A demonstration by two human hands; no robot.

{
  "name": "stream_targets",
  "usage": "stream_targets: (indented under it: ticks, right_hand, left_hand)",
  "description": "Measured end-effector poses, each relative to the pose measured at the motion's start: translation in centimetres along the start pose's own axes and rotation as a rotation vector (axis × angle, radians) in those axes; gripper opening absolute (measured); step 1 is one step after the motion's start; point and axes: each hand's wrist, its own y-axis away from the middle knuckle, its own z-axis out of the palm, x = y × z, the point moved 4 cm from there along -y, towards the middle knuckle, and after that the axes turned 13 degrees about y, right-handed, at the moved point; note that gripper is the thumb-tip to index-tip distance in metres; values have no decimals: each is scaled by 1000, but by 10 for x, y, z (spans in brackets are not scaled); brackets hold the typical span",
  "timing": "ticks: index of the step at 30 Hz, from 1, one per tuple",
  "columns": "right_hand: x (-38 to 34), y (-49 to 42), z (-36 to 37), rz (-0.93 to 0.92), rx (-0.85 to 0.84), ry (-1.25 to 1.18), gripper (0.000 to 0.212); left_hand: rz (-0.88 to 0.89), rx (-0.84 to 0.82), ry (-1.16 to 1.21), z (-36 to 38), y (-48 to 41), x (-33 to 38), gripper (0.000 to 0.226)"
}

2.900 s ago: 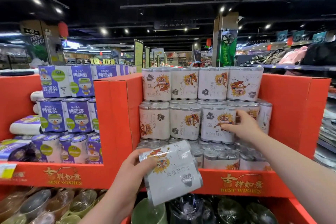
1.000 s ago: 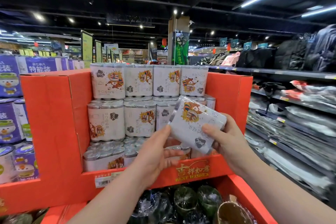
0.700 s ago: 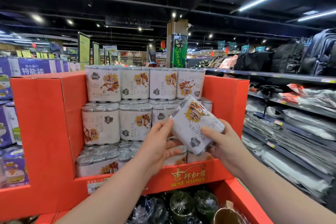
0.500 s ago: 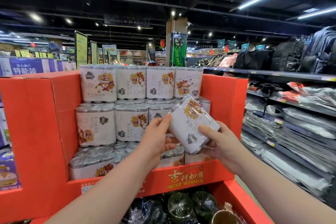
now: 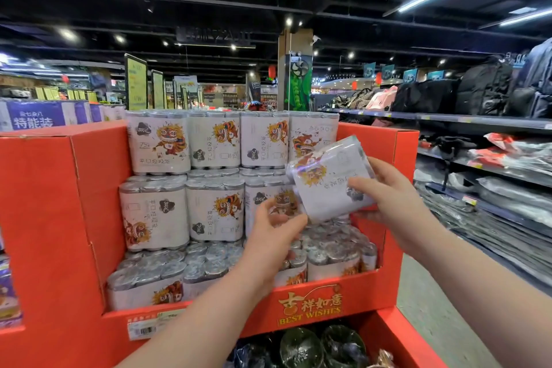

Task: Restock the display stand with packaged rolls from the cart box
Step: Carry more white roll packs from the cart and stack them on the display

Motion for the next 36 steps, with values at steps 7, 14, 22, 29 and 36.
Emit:
stream_targets:
  ticks: [7,14,22,29,36]
  right_hand:
    - [-9,-3,9,-128,97,647,35]
    - [-6,-1,19,14,-86,214,23]
    - [18,2,19,129,-282,117,32]
    - [16,5,26,189,-282,-75,34]
    - [-20,-18,-7,-60,-70,283,42]
  left_hand:
    - [189,-225,-368,24,0,0,108]
    - [-140,-276,382,22,-1,-7,36]
    - [-214,-295,627,9,-3,5,51]
    - [-167,-268,591,7,-11,-2,45]
    - [40,-4,59,-17,-23,-3,30]
